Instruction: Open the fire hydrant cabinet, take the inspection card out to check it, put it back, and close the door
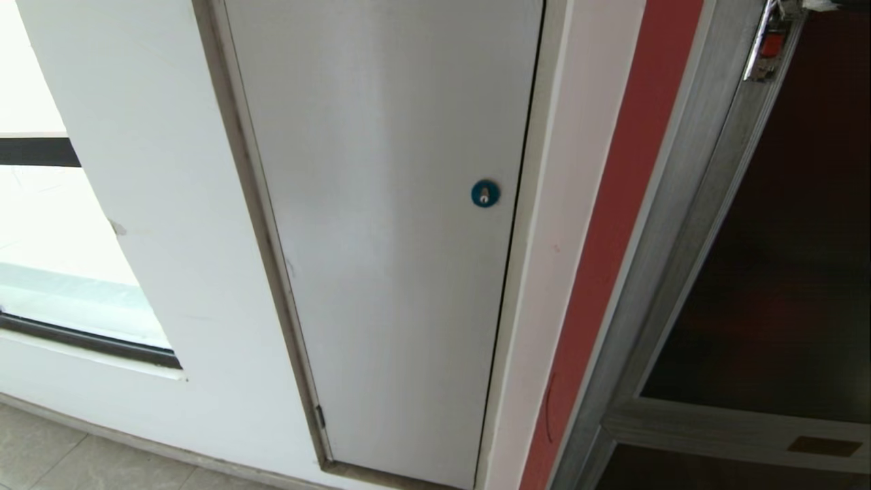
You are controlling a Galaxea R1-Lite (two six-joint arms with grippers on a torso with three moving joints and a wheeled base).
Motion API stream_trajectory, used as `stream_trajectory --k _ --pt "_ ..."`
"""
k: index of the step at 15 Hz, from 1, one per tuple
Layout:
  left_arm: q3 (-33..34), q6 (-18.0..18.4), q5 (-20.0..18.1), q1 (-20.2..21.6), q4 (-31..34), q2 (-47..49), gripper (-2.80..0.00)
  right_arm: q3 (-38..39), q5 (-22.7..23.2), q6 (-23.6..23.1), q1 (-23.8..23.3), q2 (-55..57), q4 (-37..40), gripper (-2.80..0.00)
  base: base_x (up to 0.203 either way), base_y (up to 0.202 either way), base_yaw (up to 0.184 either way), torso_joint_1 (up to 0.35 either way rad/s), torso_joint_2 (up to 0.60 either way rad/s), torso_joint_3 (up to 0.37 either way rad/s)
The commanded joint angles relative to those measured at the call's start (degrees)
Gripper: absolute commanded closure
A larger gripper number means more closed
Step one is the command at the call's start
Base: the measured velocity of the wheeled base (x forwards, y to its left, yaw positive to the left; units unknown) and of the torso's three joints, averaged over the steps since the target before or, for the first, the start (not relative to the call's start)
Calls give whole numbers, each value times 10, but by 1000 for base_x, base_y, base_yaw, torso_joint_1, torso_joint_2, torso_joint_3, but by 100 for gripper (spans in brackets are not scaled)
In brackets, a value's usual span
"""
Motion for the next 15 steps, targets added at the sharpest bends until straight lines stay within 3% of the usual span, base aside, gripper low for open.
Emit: stream_trajectory --k 1,15 --pt "4 0 0 0 0 1 0 -6 3 0 4 -3 0 0 0 0 0 0 0 0" --pt "4 0 0 0 0 1 0 31 2 2 10 5 -3 0 0 0 0 0 0 0"
